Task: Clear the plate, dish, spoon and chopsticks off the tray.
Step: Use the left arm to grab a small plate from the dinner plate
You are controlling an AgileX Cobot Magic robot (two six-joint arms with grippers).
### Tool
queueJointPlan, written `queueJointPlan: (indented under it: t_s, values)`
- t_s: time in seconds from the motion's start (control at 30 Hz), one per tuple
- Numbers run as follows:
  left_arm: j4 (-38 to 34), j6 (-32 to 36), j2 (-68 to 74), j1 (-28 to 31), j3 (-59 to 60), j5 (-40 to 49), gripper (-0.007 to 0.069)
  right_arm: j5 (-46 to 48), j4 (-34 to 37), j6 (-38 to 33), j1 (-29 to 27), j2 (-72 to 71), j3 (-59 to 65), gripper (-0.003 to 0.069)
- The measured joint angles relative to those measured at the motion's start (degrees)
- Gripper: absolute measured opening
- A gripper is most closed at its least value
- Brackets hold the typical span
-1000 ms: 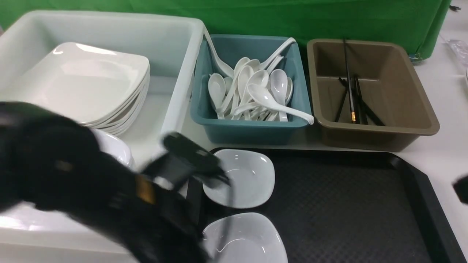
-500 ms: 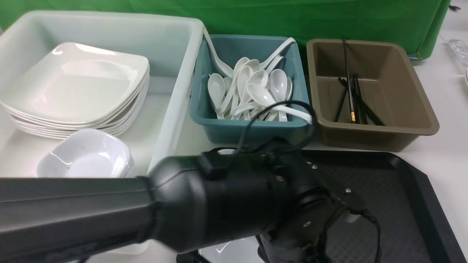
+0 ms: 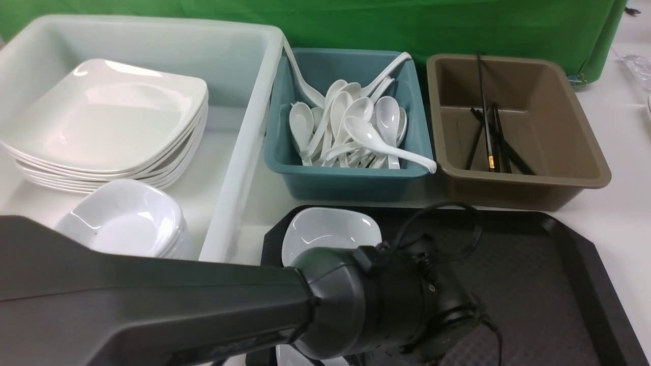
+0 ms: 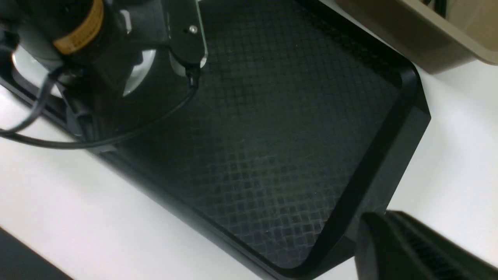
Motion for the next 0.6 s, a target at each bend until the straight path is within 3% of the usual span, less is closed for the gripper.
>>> queueJointPlan:
  t_s: [0.2, 0.43, 0.6]
  values:
    - [1.9, -1.4, 0.2, 0.0, -0.3, 0.9, 0.0262, 0.0, 0.0, 0.0, 0.0, 0.0, 0.0, 0.0049]
    - [-1.1, 1.9, -3.1, -0.8, -0.4, 2.9, 0.0169, 0.1, 0.1, 0.5, 0.0, 0.0, 0.0, 0.0064]
    - [-5.0, 2.5, -11.1, -4.6, -0.3, 4.7, 0.0044, 0.1, 0.1, 1.9, 0.0, 0.0, 0.0, 0.0067]
